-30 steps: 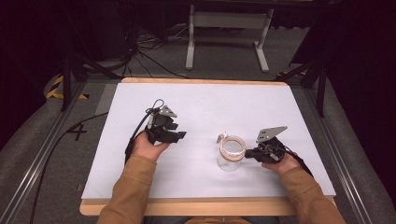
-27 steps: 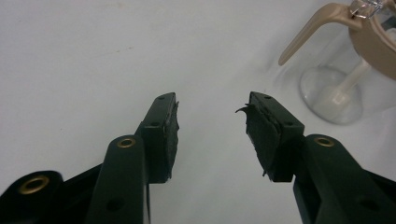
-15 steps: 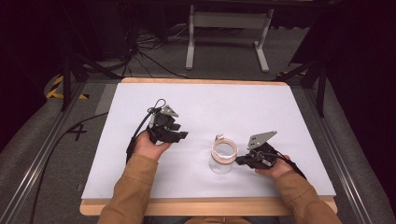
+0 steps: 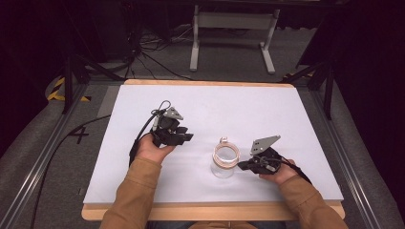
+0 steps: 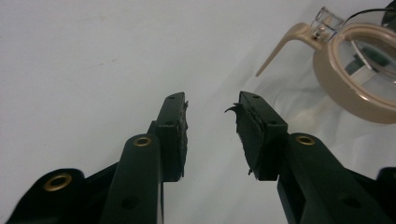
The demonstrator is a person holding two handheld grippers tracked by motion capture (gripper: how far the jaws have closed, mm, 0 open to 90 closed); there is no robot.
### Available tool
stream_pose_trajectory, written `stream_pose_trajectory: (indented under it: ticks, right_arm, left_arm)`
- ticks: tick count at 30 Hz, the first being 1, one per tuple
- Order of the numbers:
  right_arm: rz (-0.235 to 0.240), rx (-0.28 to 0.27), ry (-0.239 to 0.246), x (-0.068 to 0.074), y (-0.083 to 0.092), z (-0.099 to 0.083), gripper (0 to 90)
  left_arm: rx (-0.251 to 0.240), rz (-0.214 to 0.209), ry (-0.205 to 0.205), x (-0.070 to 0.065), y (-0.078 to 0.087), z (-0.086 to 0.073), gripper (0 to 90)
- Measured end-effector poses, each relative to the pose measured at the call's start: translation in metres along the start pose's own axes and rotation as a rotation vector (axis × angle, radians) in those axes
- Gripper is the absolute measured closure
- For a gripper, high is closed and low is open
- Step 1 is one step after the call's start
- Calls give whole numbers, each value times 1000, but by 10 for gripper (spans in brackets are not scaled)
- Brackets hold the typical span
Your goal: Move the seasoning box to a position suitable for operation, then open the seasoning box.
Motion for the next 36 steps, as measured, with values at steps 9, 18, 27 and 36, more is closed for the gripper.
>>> stream_pose_trajectory:
  ticks: [9, 18, 27, 36]
  right_arm:
    - [-57, -124, -75, -13, 25, -10, 894]
    - [-70, -160, -111, -14, 32, -19, 893]
    - [-99, -178, -127, -7, 35, -29, 893]
    - [-133, -180, -144, -3, 38, -41, 893]
  left_arm:
    - [-27, -101, 19, -16, 14, 12, 827]
    - [-73, -110, -5, -31, 16, 30, 873]
    - [-126, -174, -35, -36, 7, 48, 894]
    - [-118, -216, -51, -42, -22, 65, 863]
Point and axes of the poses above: each handheld gripper's, and its own axes: y roughly backward along the jaws, z roughly out of its top, x roughly to its left, the point moved 2 cm from there along -y, roughly forward along the jaws, and after that the axes turned 15 degrees about x, right-handed, at the moved point
